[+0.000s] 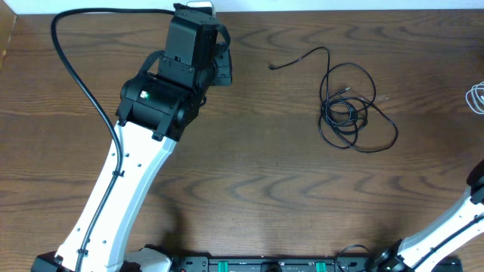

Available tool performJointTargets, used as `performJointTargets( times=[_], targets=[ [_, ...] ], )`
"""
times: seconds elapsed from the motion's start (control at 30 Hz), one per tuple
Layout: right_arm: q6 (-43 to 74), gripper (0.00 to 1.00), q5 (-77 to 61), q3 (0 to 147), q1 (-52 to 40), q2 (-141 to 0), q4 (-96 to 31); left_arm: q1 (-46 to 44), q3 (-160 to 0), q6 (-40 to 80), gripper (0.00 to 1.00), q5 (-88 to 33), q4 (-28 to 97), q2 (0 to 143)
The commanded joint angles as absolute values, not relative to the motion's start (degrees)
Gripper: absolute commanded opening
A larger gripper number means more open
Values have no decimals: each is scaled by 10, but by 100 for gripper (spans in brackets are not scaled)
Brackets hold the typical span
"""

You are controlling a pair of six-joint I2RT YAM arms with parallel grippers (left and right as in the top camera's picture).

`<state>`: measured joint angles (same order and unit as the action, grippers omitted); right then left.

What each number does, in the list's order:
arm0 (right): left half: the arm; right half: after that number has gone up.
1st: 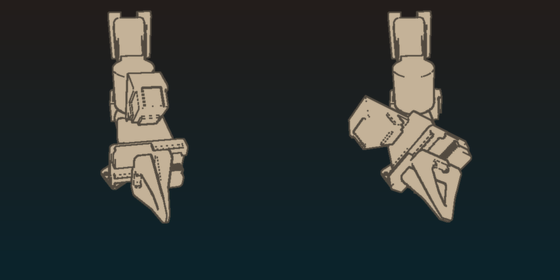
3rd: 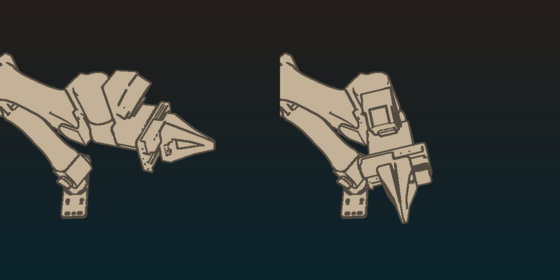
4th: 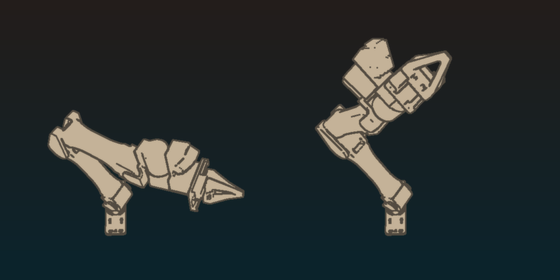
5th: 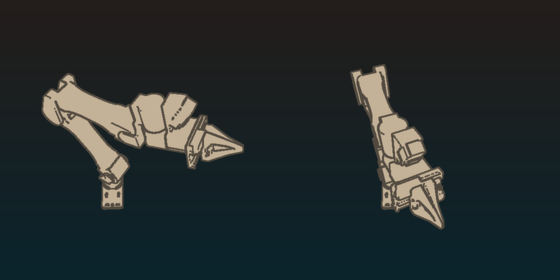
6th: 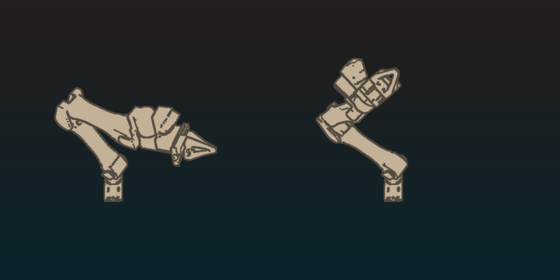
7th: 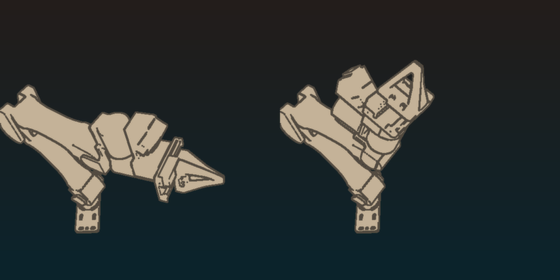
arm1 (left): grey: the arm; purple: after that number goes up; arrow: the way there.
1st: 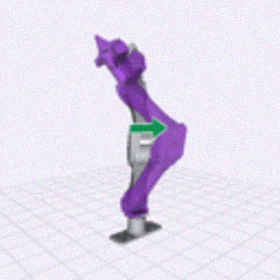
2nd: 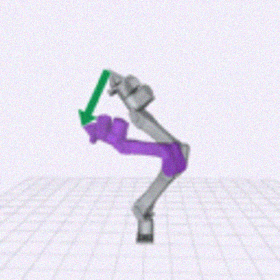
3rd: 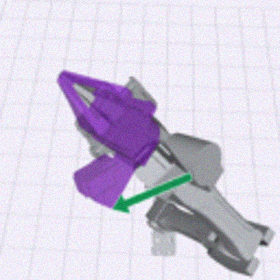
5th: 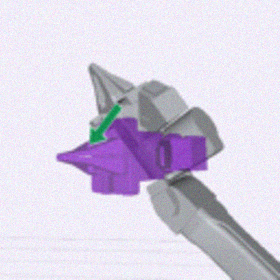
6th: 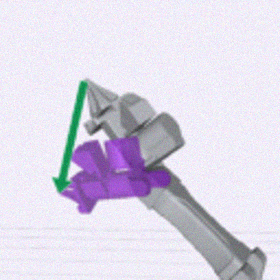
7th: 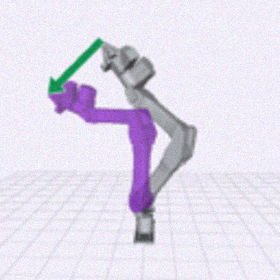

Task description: Untangle cables

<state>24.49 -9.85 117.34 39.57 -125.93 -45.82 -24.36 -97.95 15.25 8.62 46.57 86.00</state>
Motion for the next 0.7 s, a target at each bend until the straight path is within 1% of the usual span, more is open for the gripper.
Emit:
performJointTargets(
  times=[0.0, 0.1, 0.17, 0.23, 0.33, 0.47, 0.57, 0.67],
  targets=[
    [211, 99, -155, 1212, 397, -1185, -500, -242, -980, 157, 9, 47, 470, 860],
    [160, 99, -246, 1212, 397, -1152, -552, -242, -980, 156, 17, 24, 471, 860],
    [128, 99, -319, 1212, 397, -1137, -591, -242, -980, 153, 27, 3, 471, 861],
    [114, 99, -371, 1212, 397, -1127, -630, -242, -980, 153, 32, -33, 475, 862],
    [91, 99, -412, 1212, 394, -1124, -682, -245, -975, 154, 34, -91, 475, 869],
    [70, 99, -409, 1210, 373, -1124, -738, -262, -972, 154, 37, -130, 475, 899],
    [47, 99, -408, 1210, 354, -1124, -761, -287, -972, 159, 40, -146, 467, 939],
    [46, 99, -386, 1210, 339, -1124, -774, -312, -972, 160, 41, -173, 453, 979]
  ],
)
